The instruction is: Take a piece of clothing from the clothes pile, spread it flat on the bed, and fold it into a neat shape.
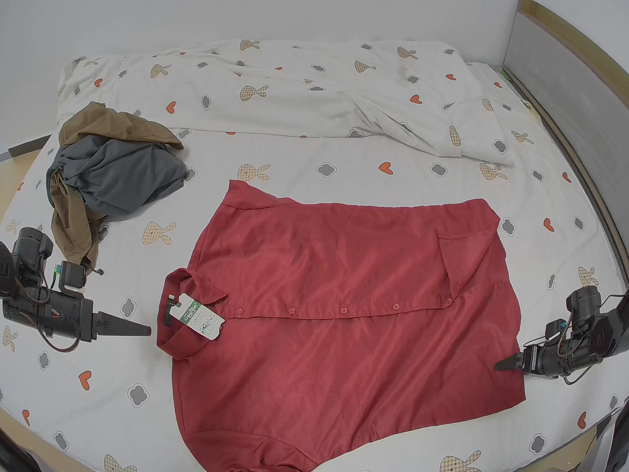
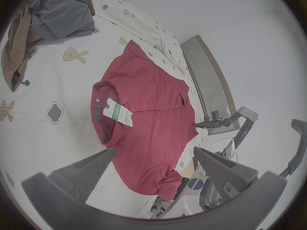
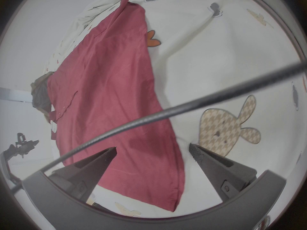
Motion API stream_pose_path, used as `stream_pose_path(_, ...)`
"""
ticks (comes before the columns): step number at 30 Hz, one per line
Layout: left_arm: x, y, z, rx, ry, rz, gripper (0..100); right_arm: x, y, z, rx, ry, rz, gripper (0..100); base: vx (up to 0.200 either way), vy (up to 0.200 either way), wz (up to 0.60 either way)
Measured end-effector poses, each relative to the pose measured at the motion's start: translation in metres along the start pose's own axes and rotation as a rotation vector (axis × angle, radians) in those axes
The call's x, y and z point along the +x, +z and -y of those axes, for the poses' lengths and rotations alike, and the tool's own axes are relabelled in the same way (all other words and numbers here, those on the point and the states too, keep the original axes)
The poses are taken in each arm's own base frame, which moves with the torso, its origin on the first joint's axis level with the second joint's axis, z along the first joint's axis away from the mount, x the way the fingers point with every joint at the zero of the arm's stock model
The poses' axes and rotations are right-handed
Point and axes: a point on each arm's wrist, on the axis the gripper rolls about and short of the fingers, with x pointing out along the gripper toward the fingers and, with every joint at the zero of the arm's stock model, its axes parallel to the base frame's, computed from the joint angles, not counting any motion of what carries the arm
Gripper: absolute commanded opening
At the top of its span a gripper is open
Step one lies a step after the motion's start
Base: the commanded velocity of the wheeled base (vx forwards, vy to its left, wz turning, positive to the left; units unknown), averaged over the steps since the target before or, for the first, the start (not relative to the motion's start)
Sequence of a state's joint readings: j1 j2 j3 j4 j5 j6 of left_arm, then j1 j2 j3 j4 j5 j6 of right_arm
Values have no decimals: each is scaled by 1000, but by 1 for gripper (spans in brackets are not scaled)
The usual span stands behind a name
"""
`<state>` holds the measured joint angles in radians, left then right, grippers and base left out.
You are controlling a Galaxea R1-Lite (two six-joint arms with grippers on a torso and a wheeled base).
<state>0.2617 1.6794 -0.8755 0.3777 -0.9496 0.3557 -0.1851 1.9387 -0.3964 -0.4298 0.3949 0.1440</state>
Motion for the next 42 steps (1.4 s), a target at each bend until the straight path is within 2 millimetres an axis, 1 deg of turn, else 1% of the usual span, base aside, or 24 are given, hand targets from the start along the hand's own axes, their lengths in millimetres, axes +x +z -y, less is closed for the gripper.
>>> stream_pose_path(7, 0, 0, 0, 0, 0, 0, 100, 0, -2, -3, 11, 189, -35, 100, 0, 0, 0)
stream_pose_path(12, 0, -1, 0, -2, -1, -2, 100, -3, 0, -1, 19, 210, -24, 100, 0, 0, 0)
stream_pose_path(13, 0, -1, 0, -2, -1, -1, 100, -3, 0, -1, 18, 208, -22, 0, 0, 0, 0)
stream_pose_path(27, 1, -1, 0, -5, -1, -3, 100, -7, -4, 5, 38, 135, -6, 0, 0, 0, 0)
stream_pose_path(31, 1, -1, 0, -5, -1, -3, 100, -14, -6, 8, 51, 119, 16, 0, 0, 0, 0)
stream_pose_path(38, 1, -2, 0, -5, -2, -4, 100, -35, -10, 15, 57, 91, 83, 0, 0, 0, 0)
stream_pose_path(42, 1, -2, 0, -5, -2, -4, 100, -39, -13, 16, 49, 84, 94, 0, 0, 0, 0)
